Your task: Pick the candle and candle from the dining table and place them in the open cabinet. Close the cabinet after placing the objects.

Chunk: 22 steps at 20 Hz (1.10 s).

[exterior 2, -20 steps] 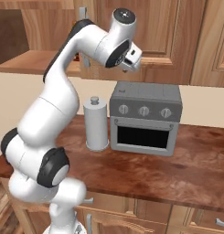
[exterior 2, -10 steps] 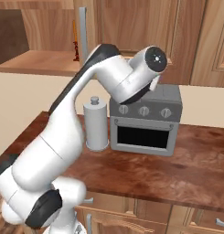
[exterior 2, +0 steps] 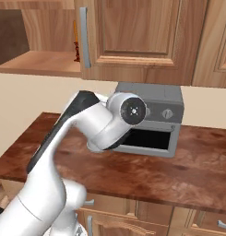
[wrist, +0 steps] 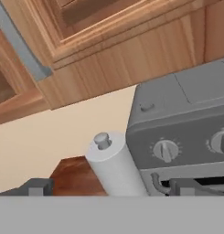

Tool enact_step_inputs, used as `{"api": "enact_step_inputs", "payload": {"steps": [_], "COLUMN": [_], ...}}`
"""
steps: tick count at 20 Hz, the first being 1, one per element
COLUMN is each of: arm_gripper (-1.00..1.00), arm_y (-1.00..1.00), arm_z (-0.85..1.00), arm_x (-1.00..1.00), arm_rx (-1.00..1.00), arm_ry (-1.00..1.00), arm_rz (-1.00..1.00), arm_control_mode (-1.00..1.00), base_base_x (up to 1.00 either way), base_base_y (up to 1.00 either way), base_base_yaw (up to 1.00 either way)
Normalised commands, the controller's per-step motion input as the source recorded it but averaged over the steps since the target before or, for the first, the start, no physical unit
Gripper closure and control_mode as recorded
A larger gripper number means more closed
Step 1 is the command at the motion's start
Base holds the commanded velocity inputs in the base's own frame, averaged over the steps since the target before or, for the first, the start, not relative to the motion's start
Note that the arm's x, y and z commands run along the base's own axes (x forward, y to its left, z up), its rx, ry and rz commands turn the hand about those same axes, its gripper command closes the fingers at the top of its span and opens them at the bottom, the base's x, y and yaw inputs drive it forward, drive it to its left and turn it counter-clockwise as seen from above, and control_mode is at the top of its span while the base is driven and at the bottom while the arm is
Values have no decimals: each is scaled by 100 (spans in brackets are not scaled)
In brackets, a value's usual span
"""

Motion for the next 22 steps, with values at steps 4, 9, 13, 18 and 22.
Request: {"api": "enact_step_inputs", "payload": {"steps": [4, 9, 13, 18, 22], "arm_gripper": [-100, -100, -100, -100, -100], "arm_y": [48, 44, 79, 88, 82], "arm_z": [-18, -14, 0, 0, -7], "arm_x": [-74, -74, -22, -17, -14], "arm_rx": [-16, -25, -34, -37, -38], "arm_ry": [-24, -26, -29, -34, -35], "arm_rz": [0, 0, -6, -12, -13], "arm_control_mode": [-100, -100, -100, -100, -100], "base_base_x": [0, 0, 0, 0, 0], "base_base_y": [0, 0, 0, 0, 0], "base_base_yaw": [0, 0, 0, 0, 0]}}
